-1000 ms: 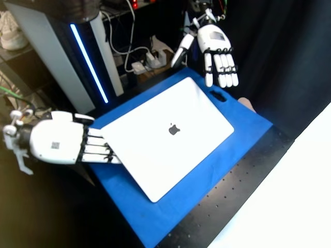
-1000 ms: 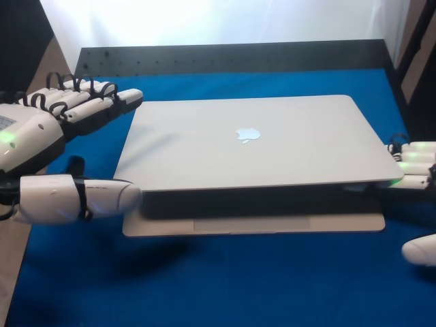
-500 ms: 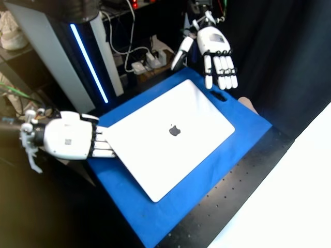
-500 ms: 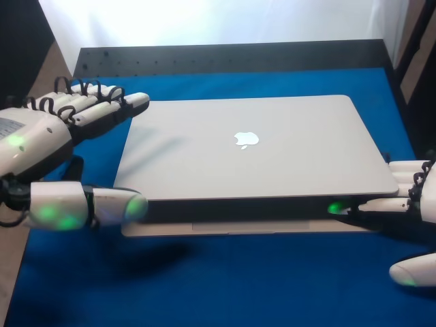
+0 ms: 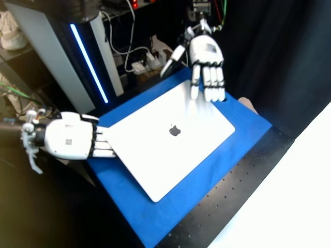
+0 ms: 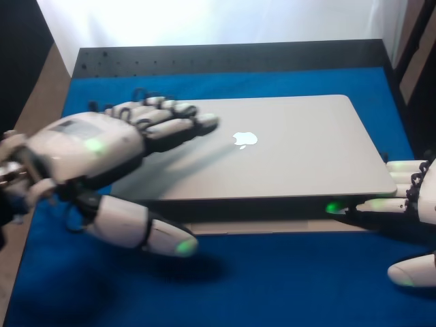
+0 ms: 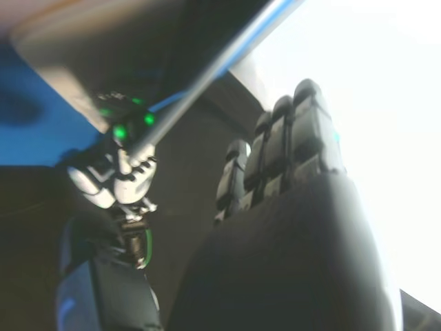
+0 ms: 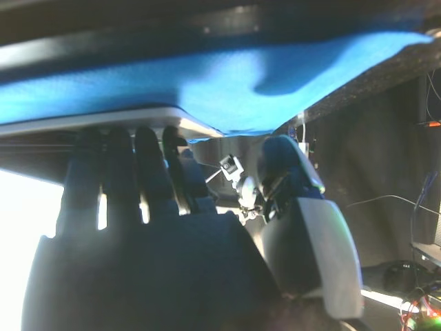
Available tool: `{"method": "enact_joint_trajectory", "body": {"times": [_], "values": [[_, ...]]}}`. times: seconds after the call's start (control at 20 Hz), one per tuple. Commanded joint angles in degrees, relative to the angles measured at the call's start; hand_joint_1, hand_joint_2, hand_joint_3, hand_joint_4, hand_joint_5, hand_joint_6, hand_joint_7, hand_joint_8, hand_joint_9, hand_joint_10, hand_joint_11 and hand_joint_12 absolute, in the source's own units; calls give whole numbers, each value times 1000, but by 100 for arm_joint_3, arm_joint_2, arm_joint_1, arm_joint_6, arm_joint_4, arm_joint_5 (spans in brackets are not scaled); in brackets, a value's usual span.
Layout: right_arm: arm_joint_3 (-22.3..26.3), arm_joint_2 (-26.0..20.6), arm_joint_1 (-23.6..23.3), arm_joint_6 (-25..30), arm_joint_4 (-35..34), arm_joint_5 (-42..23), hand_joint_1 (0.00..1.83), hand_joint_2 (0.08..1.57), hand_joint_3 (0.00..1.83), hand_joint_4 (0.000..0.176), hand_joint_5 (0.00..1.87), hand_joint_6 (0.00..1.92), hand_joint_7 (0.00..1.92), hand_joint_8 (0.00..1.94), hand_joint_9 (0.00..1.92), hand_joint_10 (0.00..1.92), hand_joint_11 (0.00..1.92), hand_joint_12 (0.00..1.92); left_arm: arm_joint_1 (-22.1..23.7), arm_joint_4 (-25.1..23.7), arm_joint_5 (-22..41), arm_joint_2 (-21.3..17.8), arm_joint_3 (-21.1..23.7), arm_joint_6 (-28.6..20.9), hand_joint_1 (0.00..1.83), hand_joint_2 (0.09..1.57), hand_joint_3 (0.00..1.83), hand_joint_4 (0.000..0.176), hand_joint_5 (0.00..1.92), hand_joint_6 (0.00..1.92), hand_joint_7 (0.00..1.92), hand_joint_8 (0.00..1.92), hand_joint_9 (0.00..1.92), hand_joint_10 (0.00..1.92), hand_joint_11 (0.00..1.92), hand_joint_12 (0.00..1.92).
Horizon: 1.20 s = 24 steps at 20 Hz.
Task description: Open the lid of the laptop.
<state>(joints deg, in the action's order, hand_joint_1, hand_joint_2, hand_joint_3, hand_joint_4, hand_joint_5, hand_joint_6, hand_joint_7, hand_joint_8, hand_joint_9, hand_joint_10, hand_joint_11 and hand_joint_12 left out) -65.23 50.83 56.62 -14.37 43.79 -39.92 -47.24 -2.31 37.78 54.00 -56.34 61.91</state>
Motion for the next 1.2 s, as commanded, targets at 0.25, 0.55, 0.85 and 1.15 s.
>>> {"method": "enact_joint_trajectory", "body": {"times": [0.25, 0.55, 0.85, 1.15], "values": [[-16, 132, -137, 370, 257, -284, 0, 1281, 0, 0, 117, 15, 64, 16, 0, 0, 0, 0, 684, -441, -26, 513, -405, -13, 775, 784, 0, 176, 0, 0, 0, 0, 0, 0, 0, 0], [-223, 347, -249, 1065, 818, -284, 0, 1279, 0, 0, 138, 3, 112, 8, 6, 2, 0, 0, 1422, -399, -480, 783, -570, 957, 833, 813, 5, 176, 0, 0, 0, 0, 0, 0, 0, 0], [-225, 365, -343, 1065, 951, -283, 0, 1306, 9, 0, 120, 4, 71, 1, 0, 0, 0, 0, 1716, -309, -422, 951, -727, 1063, 767, 836, 7, 170, 0, 0, 0, 0, 0, 0, 0, 0], [-229, 368, -401, 1066, 1073, -248, 0, 1312, 6, 0, 89, 0, 54, 4, 0, 0, 0, 0, 2027, -169, -297, 1029, -786, 1277, 705, 877, 14, 125, 0, 0, 0, 0, 0, 0, 0, 0]]}}
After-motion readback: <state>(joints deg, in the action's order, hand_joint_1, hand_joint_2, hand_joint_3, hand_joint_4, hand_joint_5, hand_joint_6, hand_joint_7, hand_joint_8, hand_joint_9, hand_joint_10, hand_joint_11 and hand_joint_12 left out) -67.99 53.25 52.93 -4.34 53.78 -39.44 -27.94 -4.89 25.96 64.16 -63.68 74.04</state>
